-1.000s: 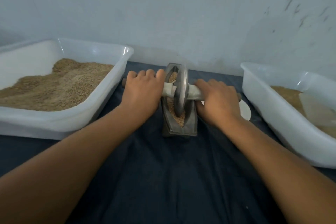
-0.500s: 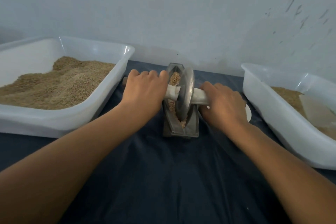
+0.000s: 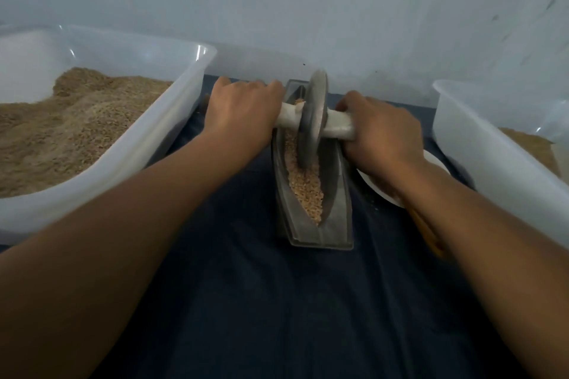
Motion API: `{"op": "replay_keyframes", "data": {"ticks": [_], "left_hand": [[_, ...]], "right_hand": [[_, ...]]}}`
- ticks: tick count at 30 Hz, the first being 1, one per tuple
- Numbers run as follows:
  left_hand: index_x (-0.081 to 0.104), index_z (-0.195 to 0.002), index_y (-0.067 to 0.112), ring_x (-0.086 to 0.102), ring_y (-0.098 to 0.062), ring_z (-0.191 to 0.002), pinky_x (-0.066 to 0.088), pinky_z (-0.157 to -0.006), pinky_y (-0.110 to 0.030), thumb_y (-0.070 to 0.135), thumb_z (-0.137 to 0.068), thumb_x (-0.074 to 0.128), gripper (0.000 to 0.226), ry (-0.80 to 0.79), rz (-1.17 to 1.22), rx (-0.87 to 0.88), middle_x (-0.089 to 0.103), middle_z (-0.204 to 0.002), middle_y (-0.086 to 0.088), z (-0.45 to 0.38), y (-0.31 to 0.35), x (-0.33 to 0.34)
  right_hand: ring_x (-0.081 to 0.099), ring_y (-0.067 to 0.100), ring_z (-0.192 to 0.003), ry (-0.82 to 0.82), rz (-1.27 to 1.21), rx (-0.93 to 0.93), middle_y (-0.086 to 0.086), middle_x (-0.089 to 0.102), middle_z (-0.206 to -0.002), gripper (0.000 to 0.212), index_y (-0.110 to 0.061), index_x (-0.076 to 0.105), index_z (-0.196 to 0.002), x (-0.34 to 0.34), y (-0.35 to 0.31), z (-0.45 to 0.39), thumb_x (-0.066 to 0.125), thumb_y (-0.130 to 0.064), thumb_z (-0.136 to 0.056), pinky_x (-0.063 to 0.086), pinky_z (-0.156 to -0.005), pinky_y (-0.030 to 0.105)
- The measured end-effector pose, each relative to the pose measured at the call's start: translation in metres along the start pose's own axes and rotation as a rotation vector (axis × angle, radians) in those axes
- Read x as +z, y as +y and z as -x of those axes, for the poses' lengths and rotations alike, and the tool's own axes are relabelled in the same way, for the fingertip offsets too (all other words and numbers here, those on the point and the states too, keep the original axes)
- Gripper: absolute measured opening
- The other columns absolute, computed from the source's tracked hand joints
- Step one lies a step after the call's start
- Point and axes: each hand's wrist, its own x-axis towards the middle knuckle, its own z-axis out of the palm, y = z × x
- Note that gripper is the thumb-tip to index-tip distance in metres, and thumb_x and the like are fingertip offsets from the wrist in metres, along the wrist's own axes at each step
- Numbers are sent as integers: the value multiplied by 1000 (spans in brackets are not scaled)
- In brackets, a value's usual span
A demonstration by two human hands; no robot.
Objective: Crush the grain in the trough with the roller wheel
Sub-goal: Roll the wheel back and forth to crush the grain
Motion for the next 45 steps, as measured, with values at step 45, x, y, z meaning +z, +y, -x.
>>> {"op": "replay_keyframes", "data": {"ticks": [45], "left_hand": [[29,-94,23,53,-22,-82,35,-74,-36,21,-87,64,35,-35,59,-26,56,-94,-1,75,6,-46]], "right_hand": [[59,26,-87,7,-24,-20,-2,65,-95,30,-25,65,-113,-64,-31,62,65,-29,-84,32,-73,37]]}}
